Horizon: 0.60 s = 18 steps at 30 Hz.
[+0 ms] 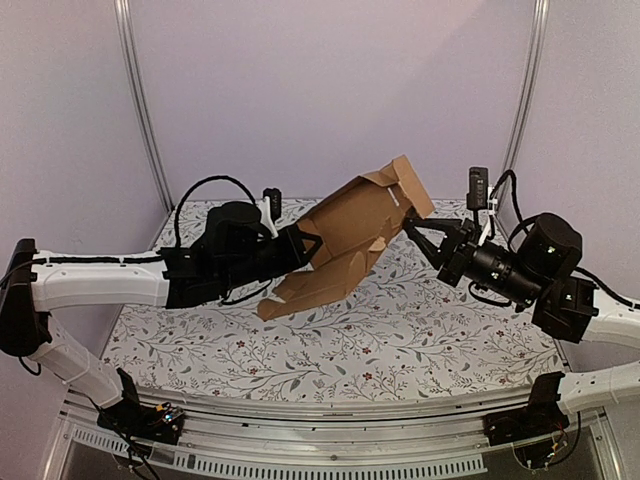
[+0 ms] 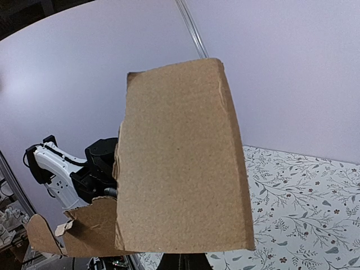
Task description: Fold the paper box
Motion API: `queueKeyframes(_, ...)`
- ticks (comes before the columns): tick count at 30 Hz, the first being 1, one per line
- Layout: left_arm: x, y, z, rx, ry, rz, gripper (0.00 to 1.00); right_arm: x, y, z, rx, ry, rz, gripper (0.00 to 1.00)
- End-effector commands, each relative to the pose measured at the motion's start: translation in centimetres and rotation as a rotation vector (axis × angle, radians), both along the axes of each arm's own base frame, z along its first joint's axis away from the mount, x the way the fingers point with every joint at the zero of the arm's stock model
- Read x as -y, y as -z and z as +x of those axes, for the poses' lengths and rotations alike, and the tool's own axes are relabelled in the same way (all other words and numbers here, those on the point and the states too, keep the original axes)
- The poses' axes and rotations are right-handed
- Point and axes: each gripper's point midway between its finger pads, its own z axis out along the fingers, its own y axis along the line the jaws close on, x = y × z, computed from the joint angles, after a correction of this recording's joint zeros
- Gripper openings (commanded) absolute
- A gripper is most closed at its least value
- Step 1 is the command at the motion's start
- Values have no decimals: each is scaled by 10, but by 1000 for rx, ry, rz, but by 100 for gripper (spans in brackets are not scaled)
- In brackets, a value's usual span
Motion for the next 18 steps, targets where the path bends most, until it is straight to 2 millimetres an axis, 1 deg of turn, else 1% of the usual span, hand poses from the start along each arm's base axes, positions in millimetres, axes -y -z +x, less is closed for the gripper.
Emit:
queueKeyframes(1,-2,-4,0,13,20,-15,0,4,-24,3,38,40,41,0)
queueKeyframes(7,4,-7,-3,21,49,-27,0,-4,-20,9,32,45,25,0)
queueKeyframes(12,7,-12,-4,40,68,-27,0,-12,-14,12,18,44,3,0)
queueKeyframes(15,8,-14,-4,50,75,-21,0,-17,-7,14,1,42,-21,0)
queueKeyframes(18,8,-15,-3,64,75,0,0,-21,5,15,-25,38,-72,0)
